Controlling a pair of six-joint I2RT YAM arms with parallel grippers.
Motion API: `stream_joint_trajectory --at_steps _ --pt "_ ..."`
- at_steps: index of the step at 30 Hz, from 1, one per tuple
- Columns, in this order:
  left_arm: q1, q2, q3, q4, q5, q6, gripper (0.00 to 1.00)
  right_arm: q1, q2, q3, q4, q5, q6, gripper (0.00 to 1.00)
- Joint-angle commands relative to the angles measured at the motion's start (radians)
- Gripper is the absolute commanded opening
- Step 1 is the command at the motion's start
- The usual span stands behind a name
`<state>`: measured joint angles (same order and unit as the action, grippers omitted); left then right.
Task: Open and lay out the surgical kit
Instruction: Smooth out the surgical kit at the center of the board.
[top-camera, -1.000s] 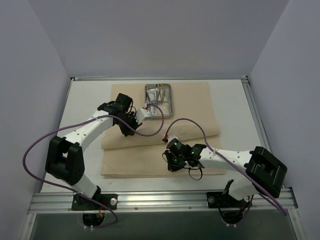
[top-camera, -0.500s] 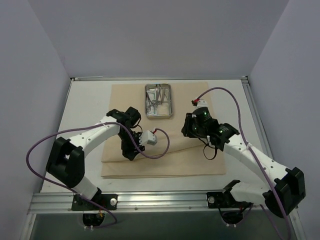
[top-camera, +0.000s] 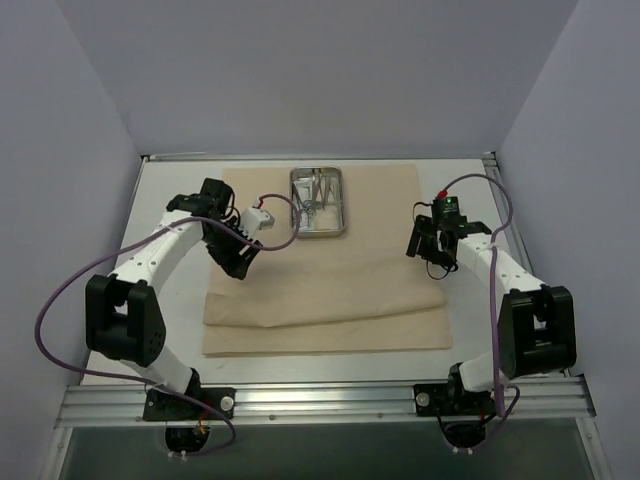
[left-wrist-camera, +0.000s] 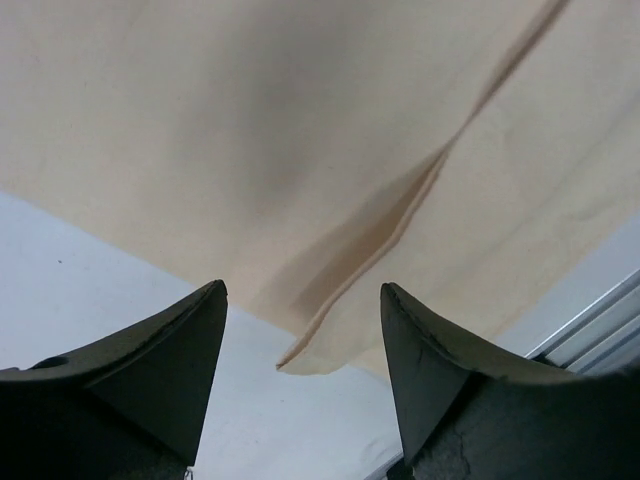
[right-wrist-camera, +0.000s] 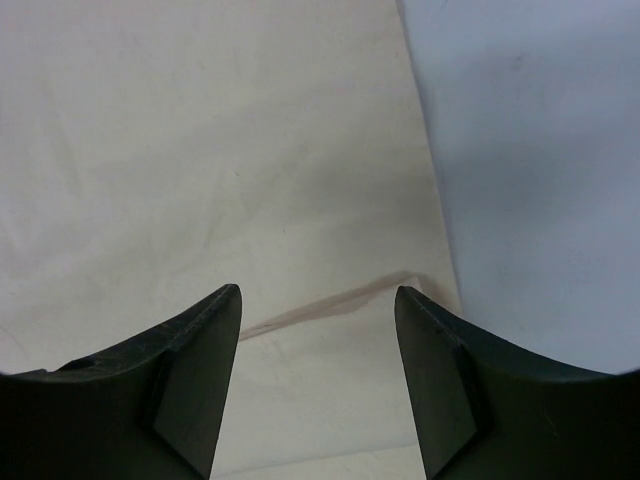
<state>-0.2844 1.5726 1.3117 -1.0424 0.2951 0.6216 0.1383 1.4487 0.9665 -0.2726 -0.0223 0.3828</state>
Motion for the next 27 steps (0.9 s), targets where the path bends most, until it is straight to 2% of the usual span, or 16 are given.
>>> stream_joint_trajectory --at_steps 1,8,10,14,19,20,21,22,24,25,27 --pt "0.056 0.069 -0.006 0.077 -0.085 -0.129 0.72 0.003 0.018 -0.061 0.016 -0.041 -0.019 0.59" --pt "0.114 0.086 -0.1 0.018 -0.057 -0.073 0.71 -0.009 0.004 -0.123 0.007 -0.039 -0.013 0.58" --pt "0.114 0.067 -0.134 -0.039 -0.01 -0.037 0.68 -0.009 -0.01 -0.146 -0.011 -0.05 0.007 0.58" --pt "0.114 0.03 -0.154 -0.145 0.07 0.053 0.68 0.001 -0.034 -0.184 -0.085 -0.067 0.045 0.58" --pt "0.116 0.007 -0.193 -0.153 0.033 0.118 0.7 0.024 -0.024 -0.1 -0.192 -0.028 0.064 0.6" --pt "0.116 0.01 -0.206 -0.151 0.027 0.124 0.66 0.023 -0.016 -0.091 -0.206 -0.024 0.059 0.6" --pt "0.116 0.021 -0.21 -0.151 0.024 0.131 0.58 0.021 -0.01 -0.086 -0.23 -0.021 0.048 0.58" --pt "0.116 0.023 -0.212 -0.166 0.038 0.142 0.38 0.018 0.002 -0.078 -0.243 -0.037 0.042 0.53" --pt "0.116 0.011 -0.21 -0.204 0.061 0.188 0.18 0.011 0.015 -0.077 -0.273 -0.086 0.019 0.45" --pt "0.116 0.001 -0.21 -0.218 0.073 0.211 0.07 0.009 0.033 -0.074 -0.289 -0.108 0.008 0.36" --pt "0.116 -0.023 -0.219 -0.246 0.093 0.285 0.04 0.009 0.044 -0.066 -0.341 -0.11 -0.013 0.25"
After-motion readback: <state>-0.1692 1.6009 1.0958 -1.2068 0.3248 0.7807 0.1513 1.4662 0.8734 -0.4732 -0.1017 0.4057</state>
